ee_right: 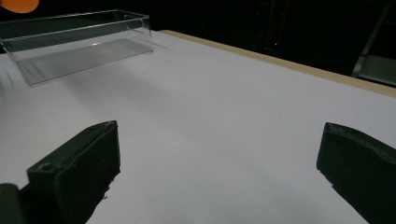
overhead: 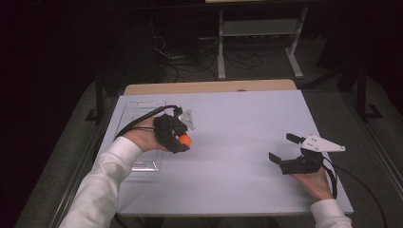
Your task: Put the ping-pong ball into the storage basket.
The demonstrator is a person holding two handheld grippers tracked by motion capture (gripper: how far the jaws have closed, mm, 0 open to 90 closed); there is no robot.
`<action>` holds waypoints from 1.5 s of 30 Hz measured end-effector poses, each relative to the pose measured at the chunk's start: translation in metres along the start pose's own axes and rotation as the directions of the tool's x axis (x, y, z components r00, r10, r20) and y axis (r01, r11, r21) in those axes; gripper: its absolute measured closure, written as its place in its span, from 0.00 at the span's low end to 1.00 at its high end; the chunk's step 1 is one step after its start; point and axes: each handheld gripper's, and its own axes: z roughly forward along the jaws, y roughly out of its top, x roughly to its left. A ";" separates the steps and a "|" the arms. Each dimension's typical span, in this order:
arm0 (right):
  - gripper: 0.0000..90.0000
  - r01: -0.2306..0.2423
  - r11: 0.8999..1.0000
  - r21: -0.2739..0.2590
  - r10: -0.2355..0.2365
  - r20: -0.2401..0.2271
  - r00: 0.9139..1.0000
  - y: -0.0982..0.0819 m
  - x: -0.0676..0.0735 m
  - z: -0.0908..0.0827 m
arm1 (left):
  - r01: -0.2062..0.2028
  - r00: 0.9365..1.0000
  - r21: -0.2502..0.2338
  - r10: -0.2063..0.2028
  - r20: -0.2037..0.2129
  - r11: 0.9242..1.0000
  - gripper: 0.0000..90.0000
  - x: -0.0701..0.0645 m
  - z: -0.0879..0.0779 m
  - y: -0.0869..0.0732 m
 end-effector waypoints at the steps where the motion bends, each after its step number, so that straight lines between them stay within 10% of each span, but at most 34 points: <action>1: 0.00 0.000 1.000 0.000 0.000 0.000 1.000 0.000 0.000 0.000 | 0.004 1.000 0.002 -0.004 -0.003 1.000 0.57 0.000 -0.001 -0.001; 45: 0.00 -0.002 1.000 -0.001 0.002 0.001 1.000 0.000 0.000 -0.001 | 0.056 0.995 0.076 -0.050 -0.084 0.995 0.57 0.017 -0.057 -0.044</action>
